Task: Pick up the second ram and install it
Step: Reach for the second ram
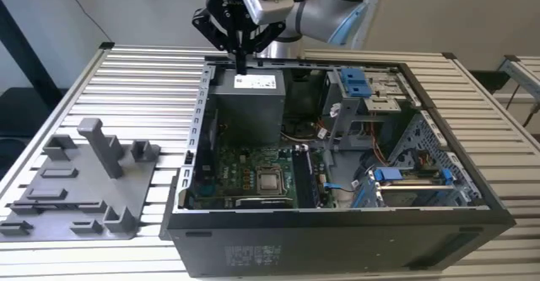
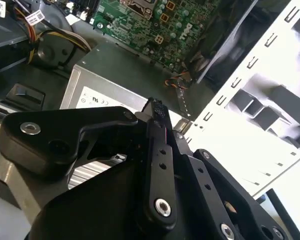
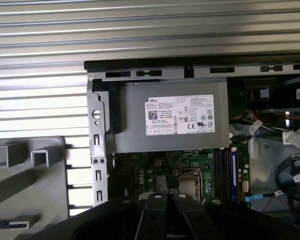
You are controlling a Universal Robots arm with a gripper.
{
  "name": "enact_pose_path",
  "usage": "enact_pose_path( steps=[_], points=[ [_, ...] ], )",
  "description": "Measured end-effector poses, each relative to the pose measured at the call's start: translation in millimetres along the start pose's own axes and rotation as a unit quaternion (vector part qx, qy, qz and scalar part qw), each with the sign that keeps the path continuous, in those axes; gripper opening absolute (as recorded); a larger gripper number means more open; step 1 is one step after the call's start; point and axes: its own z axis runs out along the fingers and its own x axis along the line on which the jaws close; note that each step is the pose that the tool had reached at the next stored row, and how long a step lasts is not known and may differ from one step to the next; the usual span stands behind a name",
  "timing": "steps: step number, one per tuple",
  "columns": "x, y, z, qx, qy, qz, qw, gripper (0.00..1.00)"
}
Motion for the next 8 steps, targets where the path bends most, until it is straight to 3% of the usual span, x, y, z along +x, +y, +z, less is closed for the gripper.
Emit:
enact_pose_path(
  steps=[8],
  points=[
    [9.9, -0.7, 0.3, 0.0000, 0.0000, 0.000, 1.0000, 0.11]
  ],
)
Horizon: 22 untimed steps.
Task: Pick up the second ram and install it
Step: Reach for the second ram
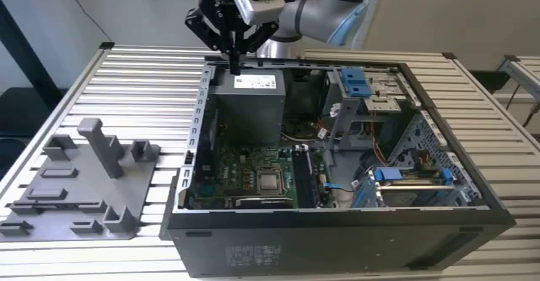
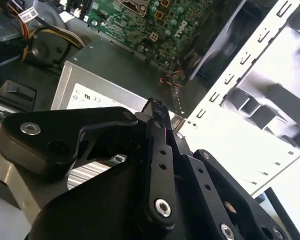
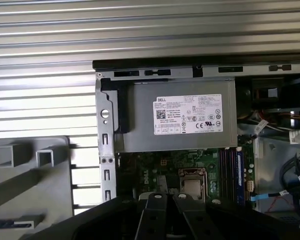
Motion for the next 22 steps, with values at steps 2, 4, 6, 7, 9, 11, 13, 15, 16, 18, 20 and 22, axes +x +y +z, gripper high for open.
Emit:
enact_pose_path(
  steps=[2, 4, 6, 7, 9, 11, 13, 15, 16, 18, 20, 22],
  points=[
    [2.3, -0.2, -0.1, 0.0000, 0.0000, 0.000, 1.0000, 0.11],
    [5.3, -0.4, 0.0, 0.0000, 0.0000, 0.000, 1.0000, 0.11],
    [8.7, -0.6, -0.1, 0.0000, 0.0000, -0.001, 1.0000, 0.11],
    [10.6, -0.8, -0.2, 0.0000, 0.0000, -0.001, 1.0000, 0.11],
    [14.6, -1.0, -0.2, -0.0001, 0.0000, -0.001, 1.0000, 0.11],
    [18.8, -1.3, -0.4, 0.0000, 0.0001, -0.002, 1.0000, 0.11],
    [22.2, -1.6, -0.4, 0.0000, 0.0001, -0.002, 1.0000, 0.11],
    [25.2, -1.8, -0.5, 0.0000, 0.0002, -0.003, 1.0000, 0.11],
    [26.9, -1.9, -0.5, 0.0000, 0.0001, -0.003, 1.0000, 0.11],
    [30.2, -2.1, -0.5, -0.0001, 0.0001, -0.003, 1.0000, 0.11],
    [34.0, -2.4, -0.5, -0.0001, -0.0001, -0.005, 1.0000, 0.11],
    [36.4, -2.6, -0.3, -0.0002, -0.0001, -0.006, 1.0000, 0.11]
  ],
)
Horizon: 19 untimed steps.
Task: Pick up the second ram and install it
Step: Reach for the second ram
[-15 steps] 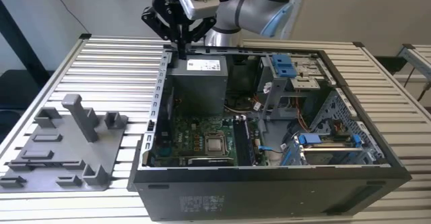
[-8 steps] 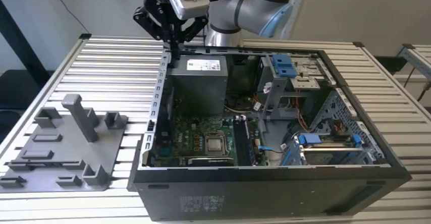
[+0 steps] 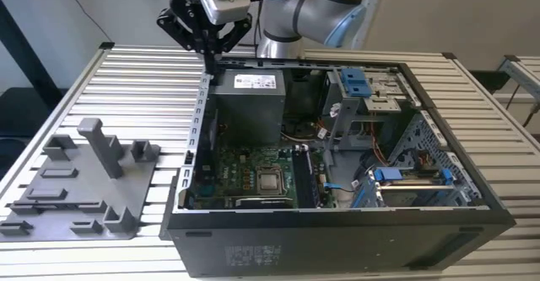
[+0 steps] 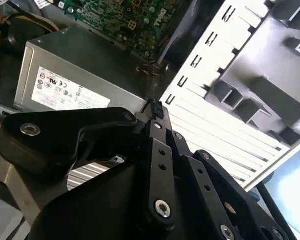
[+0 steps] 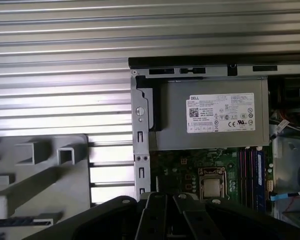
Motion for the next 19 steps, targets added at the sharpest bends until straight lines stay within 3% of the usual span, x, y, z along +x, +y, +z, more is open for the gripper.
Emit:
enact_pose_path(
  steps=[4, 19],
  points=[
    [6.1, -0.4, 0.0, 0.0000, 0.0002, -0.003, 1.0000, 0.11],
    [44.7, -2.6, -0.8, -0.0002, 0.0005, -0.011, 0.9999, 0.11]
  ],
)
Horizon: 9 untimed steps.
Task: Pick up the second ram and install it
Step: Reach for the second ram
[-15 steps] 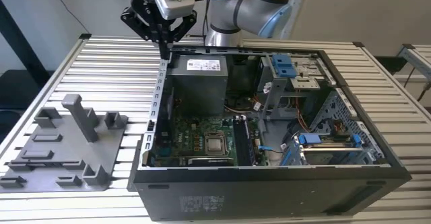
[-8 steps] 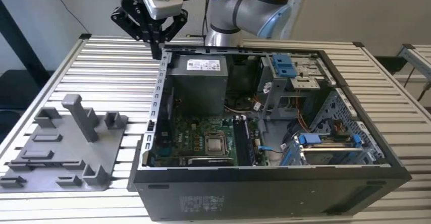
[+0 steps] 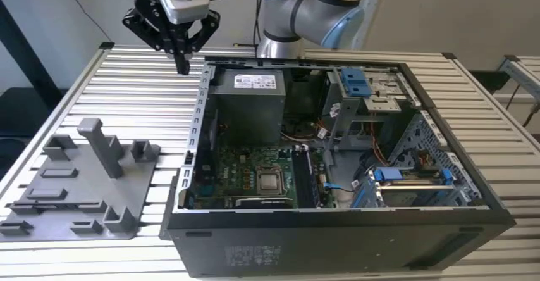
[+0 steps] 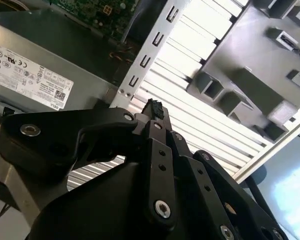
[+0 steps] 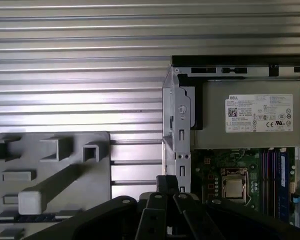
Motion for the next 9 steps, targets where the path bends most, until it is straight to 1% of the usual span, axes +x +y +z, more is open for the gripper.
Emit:
enact_pose_path(
  steps=[9],
  points=[
    [24.0, -0.9, -0.4, 0.0000, 0.0001, -0.003, 1.0000, 0.11]
  ],
)
